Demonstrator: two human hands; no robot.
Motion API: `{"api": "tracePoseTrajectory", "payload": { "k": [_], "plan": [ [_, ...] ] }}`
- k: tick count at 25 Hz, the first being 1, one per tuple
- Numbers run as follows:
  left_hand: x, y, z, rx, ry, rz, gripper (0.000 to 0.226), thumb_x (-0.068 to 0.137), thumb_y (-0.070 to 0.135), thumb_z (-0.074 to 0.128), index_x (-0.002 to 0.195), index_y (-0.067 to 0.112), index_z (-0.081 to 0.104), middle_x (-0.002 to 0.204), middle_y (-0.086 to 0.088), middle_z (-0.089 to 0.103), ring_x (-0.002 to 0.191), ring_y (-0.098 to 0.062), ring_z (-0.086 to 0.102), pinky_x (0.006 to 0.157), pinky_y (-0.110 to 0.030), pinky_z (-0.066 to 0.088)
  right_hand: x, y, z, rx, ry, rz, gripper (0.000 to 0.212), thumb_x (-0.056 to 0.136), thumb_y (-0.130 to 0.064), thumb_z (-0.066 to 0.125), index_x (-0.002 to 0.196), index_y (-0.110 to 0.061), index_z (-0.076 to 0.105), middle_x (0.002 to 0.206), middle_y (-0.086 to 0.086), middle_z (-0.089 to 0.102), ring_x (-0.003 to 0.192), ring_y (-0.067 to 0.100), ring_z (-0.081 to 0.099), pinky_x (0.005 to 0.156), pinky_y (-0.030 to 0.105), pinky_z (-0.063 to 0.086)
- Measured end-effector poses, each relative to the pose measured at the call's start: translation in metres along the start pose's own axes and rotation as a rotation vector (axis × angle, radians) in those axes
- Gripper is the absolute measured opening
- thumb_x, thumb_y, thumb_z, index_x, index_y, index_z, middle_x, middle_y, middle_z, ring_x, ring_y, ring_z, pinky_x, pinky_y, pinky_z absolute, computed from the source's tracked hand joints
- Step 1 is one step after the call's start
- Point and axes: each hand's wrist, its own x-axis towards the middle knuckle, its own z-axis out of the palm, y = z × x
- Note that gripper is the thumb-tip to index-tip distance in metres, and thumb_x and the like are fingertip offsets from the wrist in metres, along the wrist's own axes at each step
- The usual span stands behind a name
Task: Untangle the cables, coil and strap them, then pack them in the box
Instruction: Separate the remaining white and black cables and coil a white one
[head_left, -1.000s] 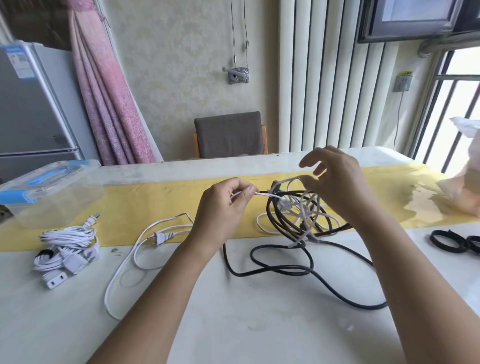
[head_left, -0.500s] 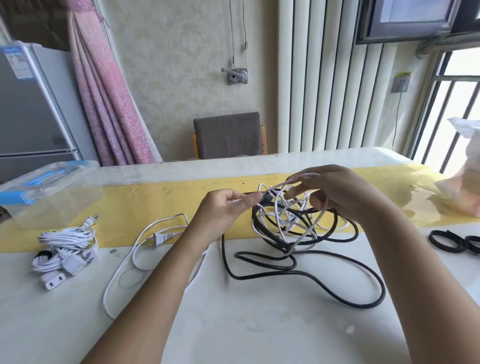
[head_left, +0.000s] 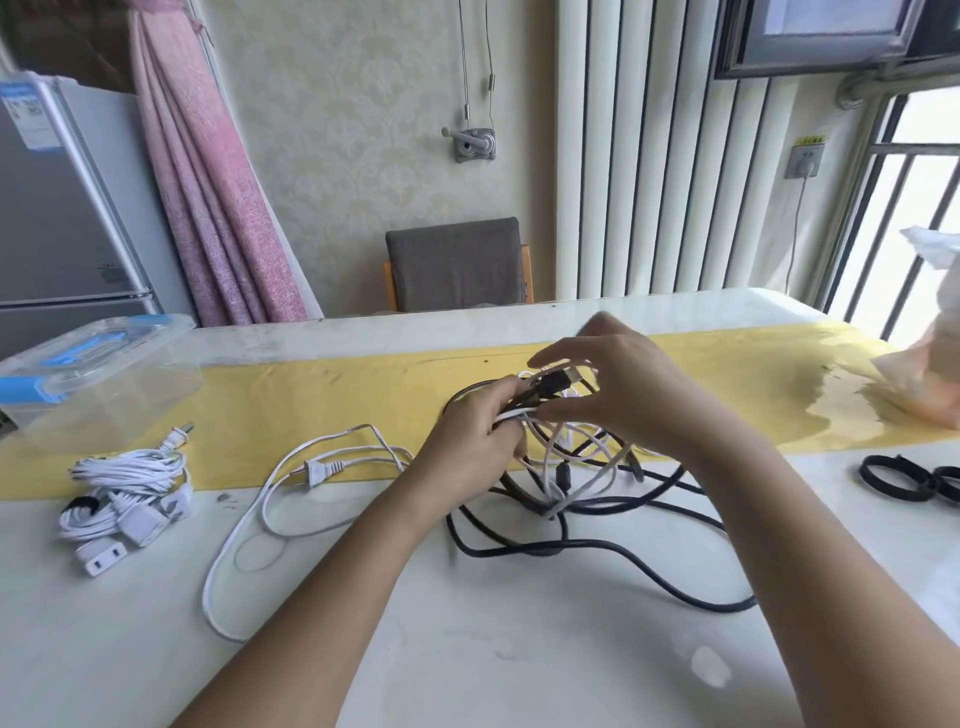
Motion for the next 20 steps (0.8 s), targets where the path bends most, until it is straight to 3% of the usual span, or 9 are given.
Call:
{"api": "tracePoseTrajectory", "payload": {
  "k": [3,7,9,11,13,14,16,18,20],
  "plan": [
    [0.0,-0.006,-0.006,0.11,0.105,0.104,0.051,0.082,-0.007,0.042,0.067,0.041,0.053,0.055,0.018,0.053,0.05,-0.004,0.04,0.048,-0.017,0.028,0.001,0.001,0.009,-0.061,-0.073,-0.188,0.045,0.078,-0.01,0.069,0.119,-0.028,0.063,0.121,-0.008,0.049,0.098,0.011,0.047,0.079,0.014,0.035],
    [0.007,-0.004,-0.014,-0.089,0.154,0.246,0.045,0.063,-0.004,0.045,0.05,0.038,0.055,0.061,0.013,0.054,0.059,-0.002,0.045,0.059,-0.015,0.035,0.008,0.007,0.017,-0.117,-0.155,-0.142,0.028,0.079,0.003,0.053,0.08,-0.025,0.06,0.072,-0.013,0.05,0.076,0.019,0.049,0.057,0.02,0.034],
    [0.002,0.002,-0.021,-0.191,0.004,0.185,0.037,0.059,-0.003,0.042,0.046,0.029,0.054,0.055,0.01,0.053,0.057,-0.003,0.047,0.061,-0.013,0.037,0.013,0.021,0.018,-0.06,0.001,-0.094,0.041,0.073,0.01,0.047,0.091,-0.019,0.07,0.087,-0.005,0.06,0.085,0.02,0.057,0.066,0.025,0.041],
    [-0.007,0.007,-0.029,-0.247,-0.304,0.098,0.034,0.06,-0.005,0.038,0.046,0.023,0.05,0.052,0.009,0.053,0.055,-0.005,0.048,0.063,-0.011,0.038,0.013,0.043,0.008,0.009,0.277,0.041,0.054,0.068,0.015,0.043,0.099,-0.018,0.072,0.103,-0.001,0.064,0.092,0.019,0.058,0.075,0.03,0.046],
    [-0.01,0.008,-0.035,-0.188,-0.482,0.038,0.025,0.064,-0.003,0.04,0.053,0.017,0.05,0.053,0.008,0.056,0.057,-0.004,0.05,0.065,-0.011,0.038,0.01,0.069,-0.003,-0.003,0.53,0.222,0.049,0.074,0.014,0.045,0.102,-0.017,0.071,0.113,0.004,0.061,0.104,0.026,0.054,0.078,0.027,0.04],
    [-0.007,0.006,-0.036,-0.145,-0.451,0.016,0.022,0.065,0.001,0.041,0.054,0.017,0.051,0.054,0.009,0.057,0.058,-0.004,0.051,0.066,-0.015,0.039,0.008,0.079,-0.007,-0.011,0.616,0.306,0.039,0.081,0.008,0.048,0.105,-0.016,0.069,0.116,0.007,0.059,0.109,0.03,0.051,0.08,0.029,0.037],
    [0.001,-0.001,-0.035,0.044,-0.138,-0.026,0.022,0.063,0.008,0.043,0.05,0.022,0.054,0.053,0.007,0.058,0.059,-0.008,0.053,0.065,-0.024,0.042,0.007,0.086,-0.009,0.012,0.714,0.451,0.022,0.092,-0.014,0.056,0.112,-0.012,0.064,0.124,0.013,0.051,0.115,0.036,0.044,0.087,0.033,0.033],
    [0.006,-0.004,-0.029,0.292,0.247,-0.024,0.027,0.067,0.002,0.048,0.051,0.023,0.054,0.049,0.007,0.053,0.057,-0.015,0.049,0.054,-0.023,0.035,0.008,0.085,-0.003,0.007,0.711,0.594,0.043,0.091,-0.041,0.058,0.122,-0.011,0.055,0.131,0.016,0.04,0.119,0.036,0.036,0.094,0.033,0.027],
    [0.007,-0.012,-0.019,0.518,0.466,0.039,0.032,0.071,-0.009,0.051,0.062,0.022,0.053,0.057,0.009,0.049,0.062,-0.022,0.046,0.051,-0.028,0.025,0.013,0.079,0.004,0.166,0.622,0.697,0.062,0.089,-0.057,0.051,0.125,-0.007,0.049,0.127,0.017,0.04,0.118,0.036,0.038,0.102,0.039,0.028]
  ]
}}
